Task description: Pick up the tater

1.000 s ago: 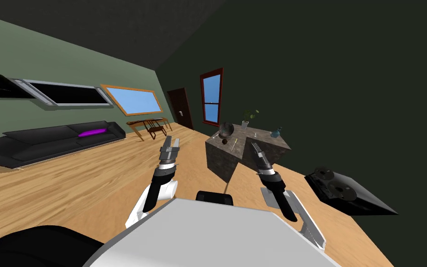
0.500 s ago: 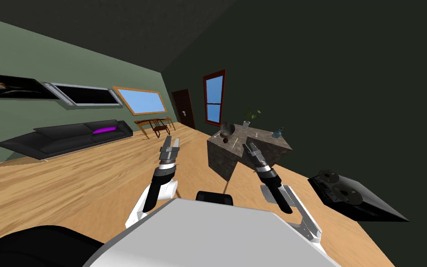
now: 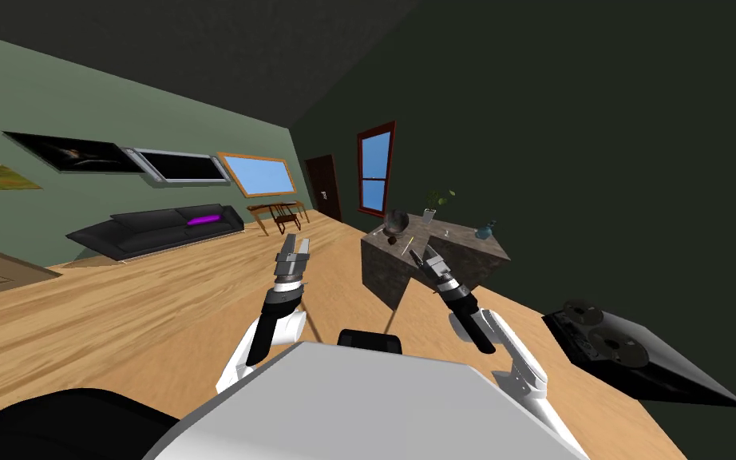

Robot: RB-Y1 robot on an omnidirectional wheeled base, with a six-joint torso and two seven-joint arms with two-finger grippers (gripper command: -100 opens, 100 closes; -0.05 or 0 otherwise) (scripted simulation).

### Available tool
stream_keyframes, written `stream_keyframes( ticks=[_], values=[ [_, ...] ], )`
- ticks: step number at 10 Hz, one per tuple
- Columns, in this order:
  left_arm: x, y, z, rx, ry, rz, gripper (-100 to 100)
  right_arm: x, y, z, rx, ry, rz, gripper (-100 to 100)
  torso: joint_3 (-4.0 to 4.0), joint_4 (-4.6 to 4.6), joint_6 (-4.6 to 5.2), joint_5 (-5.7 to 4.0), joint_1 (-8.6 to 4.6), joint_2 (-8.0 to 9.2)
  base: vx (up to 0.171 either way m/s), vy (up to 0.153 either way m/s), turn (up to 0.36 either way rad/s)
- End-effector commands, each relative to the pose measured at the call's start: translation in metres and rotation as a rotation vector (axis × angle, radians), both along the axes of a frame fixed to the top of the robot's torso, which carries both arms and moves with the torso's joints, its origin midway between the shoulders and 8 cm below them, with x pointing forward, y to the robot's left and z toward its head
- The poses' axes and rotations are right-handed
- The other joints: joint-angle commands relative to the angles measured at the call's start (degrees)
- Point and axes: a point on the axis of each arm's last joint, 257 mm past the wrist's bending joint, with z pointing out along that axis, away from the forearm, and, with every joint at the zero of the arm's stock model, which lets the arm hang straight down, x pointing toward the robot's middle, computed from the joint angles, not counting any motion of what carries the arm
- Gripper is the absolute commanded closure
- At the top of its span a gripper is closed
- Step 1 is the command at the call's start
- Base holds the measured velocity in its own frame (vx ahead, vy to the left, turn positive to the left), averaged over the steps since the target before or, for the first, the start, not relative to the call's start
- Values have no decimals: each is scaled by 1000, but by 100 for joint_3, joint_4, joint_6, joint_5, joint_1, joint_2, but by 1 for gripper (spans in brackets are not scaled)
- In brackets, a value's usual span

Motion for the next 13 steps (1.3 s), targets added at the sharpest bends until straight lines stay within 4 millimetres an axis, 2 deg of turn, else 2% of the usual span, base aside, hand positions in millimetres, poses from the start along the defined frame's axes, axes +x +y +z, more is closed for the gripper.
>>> stream_keyframes(
  ticks=[1, 2, 3, 5, 6, 7, 8, 10, 11, 12, 13],
  values=[
    [0, 0, 0, 0, 0, 0, 0, 6, 2, -6, -54, 1, -10, -100, 0, 0, 0, 0, 0, 0, -57, -10, 63],
    [0, 0, 0, 0, 0, 0, 0, 14, 5, -16, -140, 6, -20, -100, -2, -1, 2, 0, 0, -4, -54, -9, 124],
    [0, 0, 0, 0, 0, 0, 0, 14, 5, -17, -148, 5, -22, -100, -3, -1, 0, 0, 0, -6, -39, -10, 67],
    [0, 0, 0, 0, 0, 0, 0, 30, 8, -39, -311, 12, -42, -100, -7, -2, 0, 0, 1, -12, -46, -3, 189],
    [0, 0, 0, 0, 0, 0, 0, 30, 8, -42, -343, 8, -43, -100, -6, -2, -1, 0, 2, -10, -35, -2, 52],
    [0, 0, 0, 0, 0, 0, 0, 37, 7, -54, -432, 11, -51, -100, -7, -3, 4, 0, 2, -13, -27, 6, 112],
    [0, 0, 0, 0, 0, 0, 0, 37, 7, -55, -444, 9, -53, -100, -10, -4, 0, 1, 4, -17, -16, 1, 78],
    [0, 0, 0, 0, 0, 0, 0, 51, 3, -82, -618, 12, -70, -100, -14, -5, 1, 0, 3, -25, -2, 4, 171],
    [0, 0, 0, 0, 0, 0, 0, 51, 1, -84, -651, 7, -70, -100, -17, -6, 1, 1, 3, -30, 7, 2, 80],
    [0, 0, 0, 0, 0, 0, 0, 57, -5, -98, -746, 7, -78, -100, -18, -7, 4, 0, 3, -31, 16, 7, 175],
    [0, 0, 0, 0, 0, 0, 0, 57, -5, -98, -755, 5, -78, -100, -20, -7, 1, 1, 4, -35, 17, -1, 66]
  ],
)
